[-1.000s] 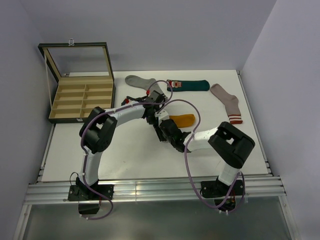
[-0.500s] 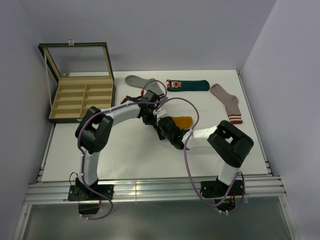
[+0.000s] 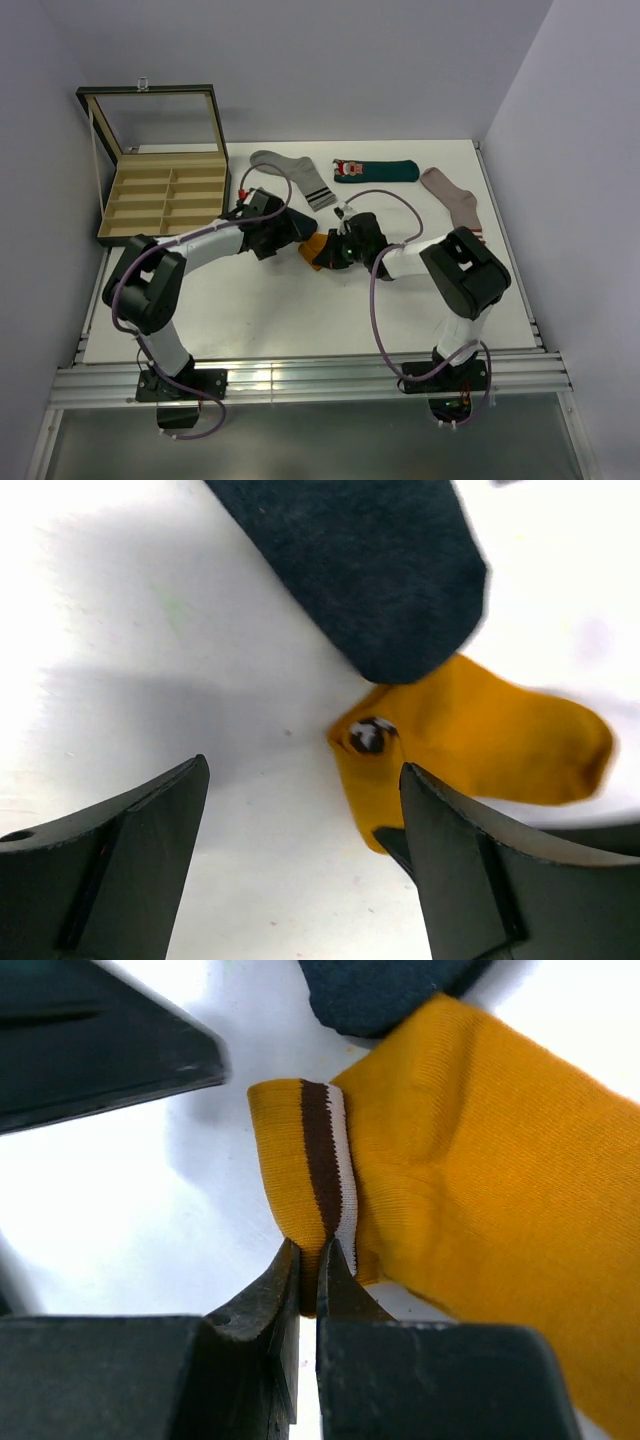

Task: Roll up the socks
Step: Roll the sock at the center of the board.

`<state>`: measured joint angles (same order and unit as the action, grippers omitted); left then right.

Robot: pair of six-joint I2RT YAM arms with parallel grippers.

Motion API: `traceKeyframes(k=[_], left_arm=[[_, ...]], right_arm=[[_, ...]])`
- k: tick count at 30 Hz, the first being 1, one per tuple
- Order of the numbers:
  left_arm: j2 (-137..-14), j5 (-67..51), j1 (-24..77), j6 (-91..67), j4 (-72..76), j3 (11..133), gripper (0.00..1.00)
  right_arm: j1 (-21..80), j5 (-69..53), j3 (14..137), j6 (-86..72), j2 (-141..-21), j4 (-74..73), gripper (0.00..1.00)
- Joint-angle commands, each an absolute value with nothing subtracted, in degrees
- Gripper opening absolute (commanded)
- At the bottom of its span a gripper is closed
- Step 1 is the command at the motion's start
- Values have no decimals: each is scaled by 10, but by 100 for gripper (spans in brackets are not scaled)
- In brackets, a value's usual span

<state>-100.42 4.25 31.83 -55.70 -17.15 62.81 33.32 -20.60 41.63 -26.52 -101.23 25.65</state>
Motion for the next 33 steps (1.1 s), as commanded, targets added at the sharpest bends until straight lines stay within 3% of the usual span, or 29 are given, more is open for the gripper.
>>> traceKeyframes(k=[1, 7, 17, 25, 33], left_arm=[[-959, 22, 322, -584, -77, 591, 83], [-955, -8, 331, -579, -25, 556, 81], [-994, -14, 360, -586, 11, 545, 75], [-1024, -2, 372, -586, 7, 554, 66], [-1048, -3, 373, -589, 18, 566, 63]], right_arm=[[299, -341, 408, -354, -1044, 294, 0], [259, -418, 392, -461, -1092, 379, 0], [215, -446, 380, -590, -1143, 432, 0], [202, -440, 374, -618, -1156, 423, 2], [202, -436, 381, -606, -1158, 389, 2]])
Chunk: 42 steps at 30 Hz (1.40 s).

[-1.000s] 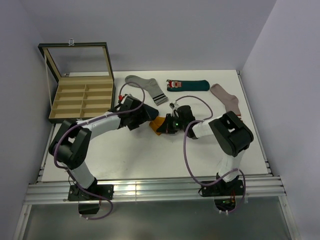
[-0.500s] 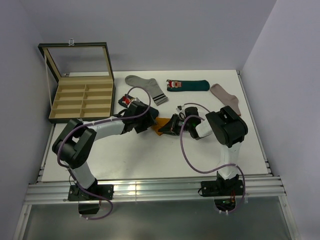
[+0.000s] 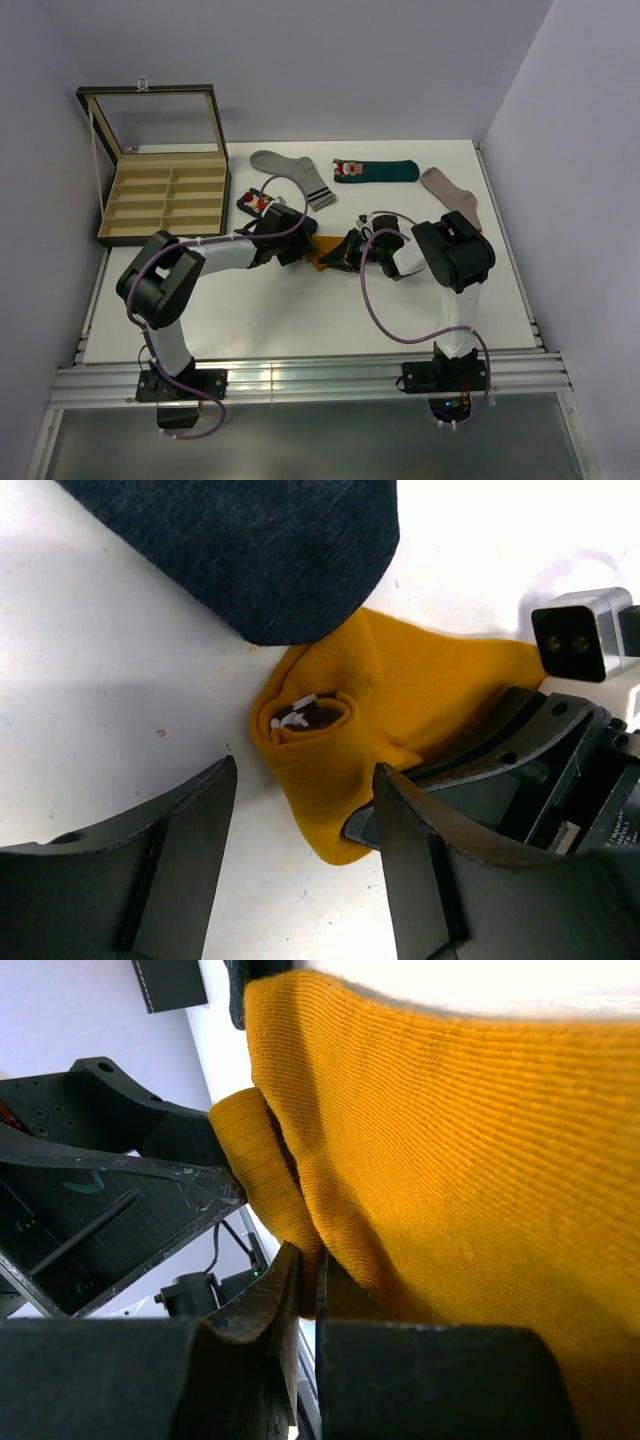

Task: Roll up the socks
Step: Roll the sock at the center of the board.

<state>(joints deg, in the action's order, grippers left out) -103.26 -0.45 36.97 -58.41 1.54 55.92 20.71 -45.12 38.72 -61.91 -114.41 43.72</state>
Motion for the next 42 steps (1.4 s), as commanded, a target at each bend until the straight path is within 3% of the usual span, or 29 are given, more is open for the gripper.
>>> traceKeyframes(k=[1, 5, 8, 15, 21, 24, 31, 42], left_arm=[[-1049, -3, 374, -588, 19, 566, 63], [-1067, -3, 374, -586, 4, 576, 61], [-1078, 14, 374, -589, -18, 581, 53], [-1089, 31, 376, -581, -76, 599, 23], [-1078, 54, 381, -551, -135, 616, 1], [-1072, 60, 383, -529, -166, 629, 0], [-1068, 68, 390, -491, -199, 642, 0], [-1072, 62, 390, -487, -214, 643, 0]], right_arm=[[202, -434, 383, -605, -1158, 387, 2], [202, -433, 388, -607, -1159, 383, 3], [202, -432, 387, -604, -1158, 375, 4], [203, -418, 390, -580, -1136, 342, 8], [216, -407, 408, -512, -1069, 268, 27], [224, -393, 410, -479, -1015, 242, 31], [244, -280, 444, -372, -934, 135, 30], [225, -154, 438, -379, -1005, 111, 25]])
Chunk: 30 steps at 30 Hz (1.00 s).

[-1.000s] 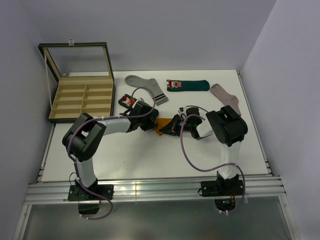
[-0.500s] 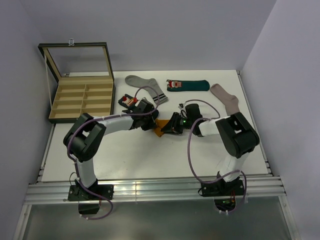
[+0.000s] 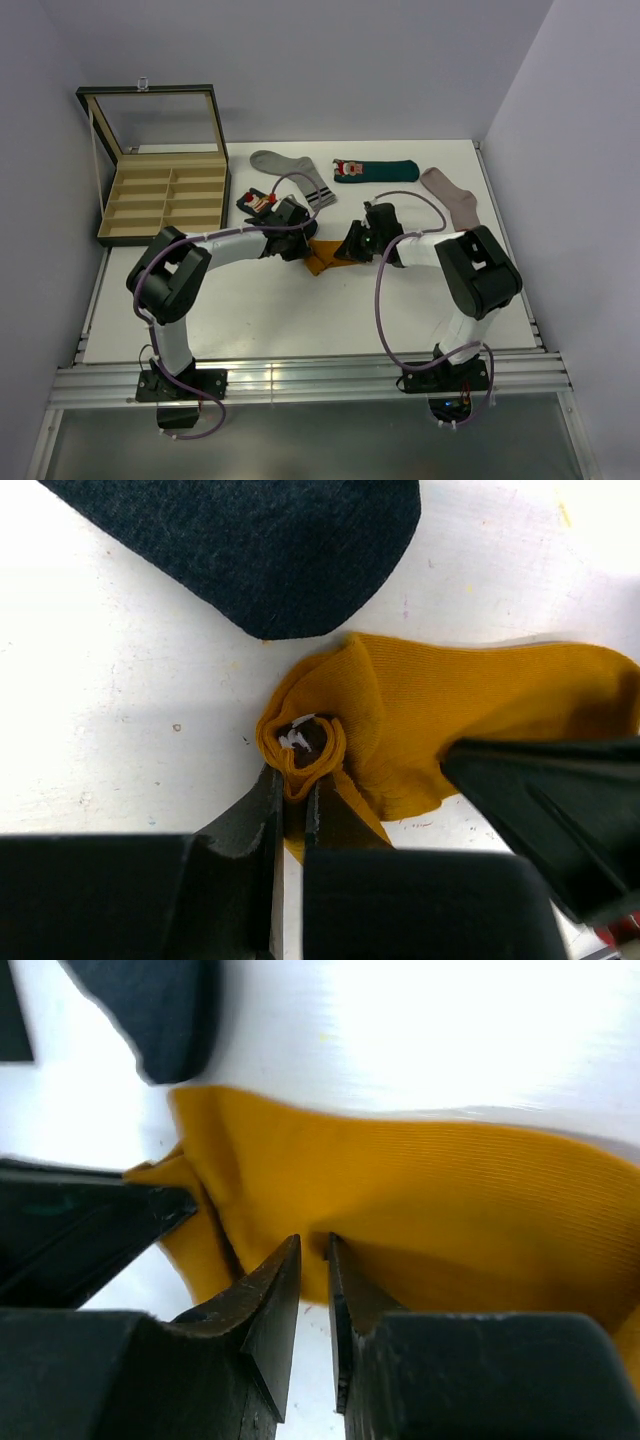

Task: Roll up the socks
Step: Roll the sock at the center of the board.

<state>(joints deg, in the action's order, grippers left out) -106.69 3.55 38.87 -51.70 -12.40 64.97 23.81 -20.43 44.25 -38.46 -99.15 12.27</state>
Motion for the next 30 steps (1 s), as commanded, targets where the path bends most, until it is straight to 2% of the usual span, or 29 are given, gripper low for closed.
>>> traceKeyframes(k=[1, 7, 11, 16, 18, 21, 30], left_arm=[[-1073, 62, 391, -487, -217, 644, 0], [-1085, 53, 391, -487, -224, 659, 0], [-1092, 52, 390, -480, -235, 672, 0], [-1099, 50, 390, -474, -243, 683, 0], [-1104, 45, 390, -473, -243, 687, 0], [-1111, 37, 391, -470, -248, 693, 0], [-1127, 26, 391, -466, -253, 713, 0]], right_arm=[[219, -136, 437, -376, -1005, 106, 25], [223, -115, 431, -338, -951, 91, 26], [279, -40, 426, -291, -883, 97, 28], [377, 15, 413, -225, -843, 144, 38], [406, 30, 409, -200, -842, 159, 43], [437, 60, 409, -162, -845, 175, 45], [529, 134, 402, -94, -893, 230, 46]])
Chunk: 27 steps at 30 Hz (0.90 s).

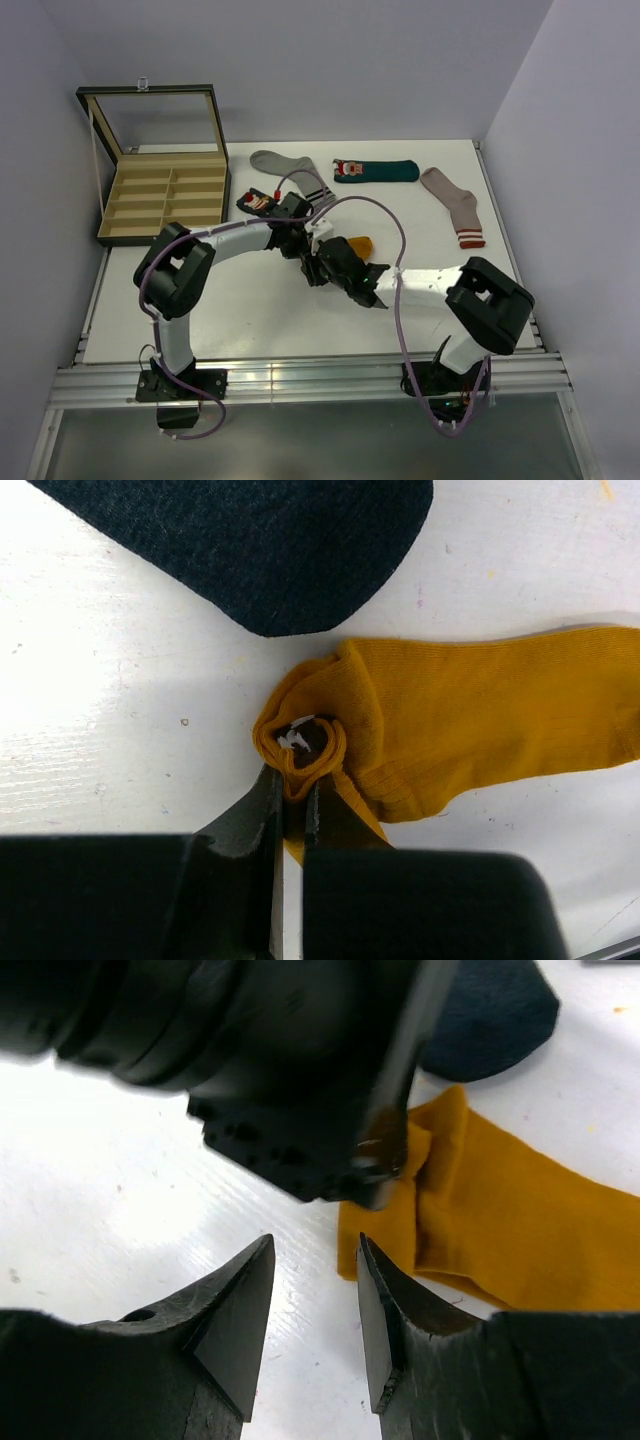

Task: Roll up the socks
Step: Roll the sock at the center of the board.

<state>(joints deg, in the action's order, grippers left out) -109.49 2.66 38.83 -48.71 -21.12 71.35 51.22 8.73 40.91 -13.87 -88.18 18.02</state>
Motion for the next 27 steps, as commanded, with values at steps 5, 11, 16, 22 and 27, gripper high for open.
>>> traceKeyframes(k=[5, 11, 16, 22, 27], left_arm=[[-1129, 24, 390, -464, -254, 715, 0], [-1131, 22, 390, -461, -258, 716, 0], [-1135, 20, 389, -459, -260, 720, 0], [-1138, 22, 390, -456, -267, 728, 0], [-1138, 21, 388, -458, -273, 738, 1]], right_arm=[[550, 193, 413, -80, -929, 242, 46], [563, 237, 424, -68, -957, 245, 47], [566, 250, 431, -69, -981, 236, 47], [566, 233, 453, -83, -1012, 187, 46], [566, 235, 477, -100, -1044, 132, 45]])
